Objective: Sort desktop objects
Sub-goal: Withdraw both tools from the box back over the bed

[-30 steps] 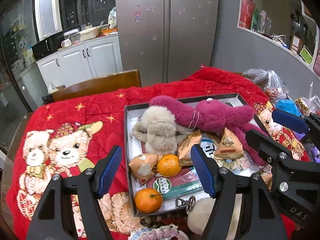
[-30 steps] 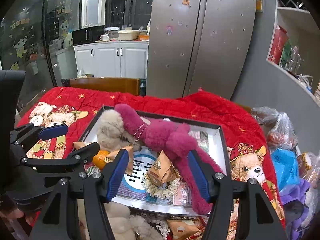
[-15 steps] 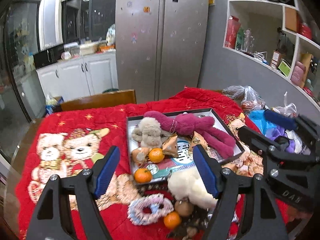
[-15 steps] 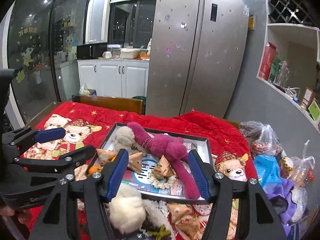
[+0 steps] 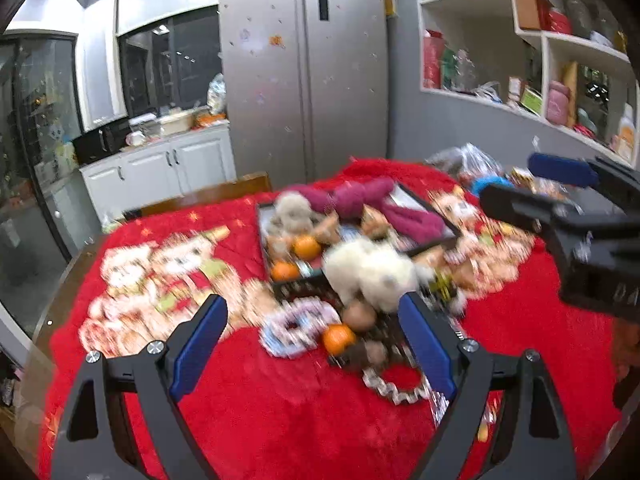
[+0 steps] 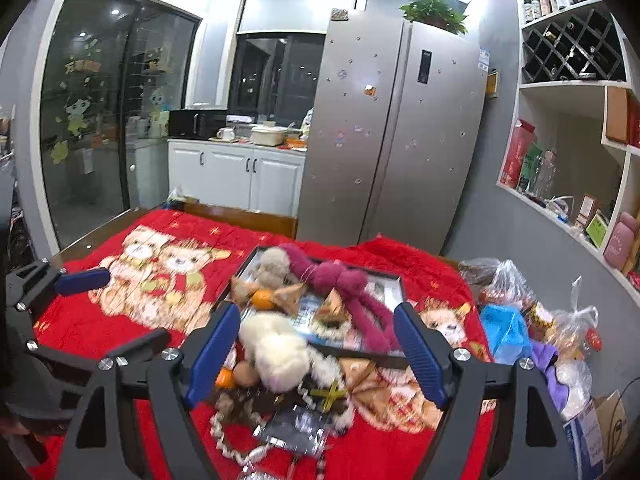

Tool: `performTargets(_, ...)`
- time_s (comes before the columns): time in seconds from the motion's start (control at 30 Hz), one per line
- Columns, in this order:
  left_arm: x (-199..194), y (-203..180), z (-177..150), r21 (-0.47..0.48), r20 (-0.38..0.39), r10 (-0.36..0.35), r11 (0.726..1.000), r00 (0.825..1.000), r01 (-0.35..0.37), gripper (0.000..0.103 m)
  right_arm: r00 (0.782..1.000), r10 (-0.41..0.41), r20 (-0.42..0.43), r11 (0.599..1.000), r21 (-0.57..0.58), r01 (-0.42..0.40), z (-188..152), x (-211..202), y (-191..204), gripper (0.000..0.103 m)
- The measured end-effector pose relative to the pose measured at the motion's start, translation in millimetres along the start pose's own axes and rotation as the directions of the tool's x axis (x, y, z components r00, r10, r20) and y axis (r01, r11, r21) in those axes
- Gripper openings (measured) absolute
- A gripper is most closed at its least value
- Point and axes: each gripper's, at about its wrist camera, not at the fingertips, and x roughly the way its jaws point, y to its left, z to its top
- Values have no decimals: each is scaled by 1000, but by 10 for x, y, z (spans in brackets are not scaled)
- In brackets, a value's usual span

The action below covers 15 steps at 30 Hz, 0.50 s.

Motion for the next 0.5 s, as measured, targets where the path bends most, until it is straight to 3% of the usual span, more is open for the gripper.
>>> performTargets(0.2,305,-52,-395,-68,-85,-62,996,994,56,89,999,24,-48,1000,19,-23,-355,65,-43,81)
performTargets(0.5,577,-28,-430,-102,-122,-87,992,989,75,89,993,64,-99,997,45,-60,-492,235,-171,81)
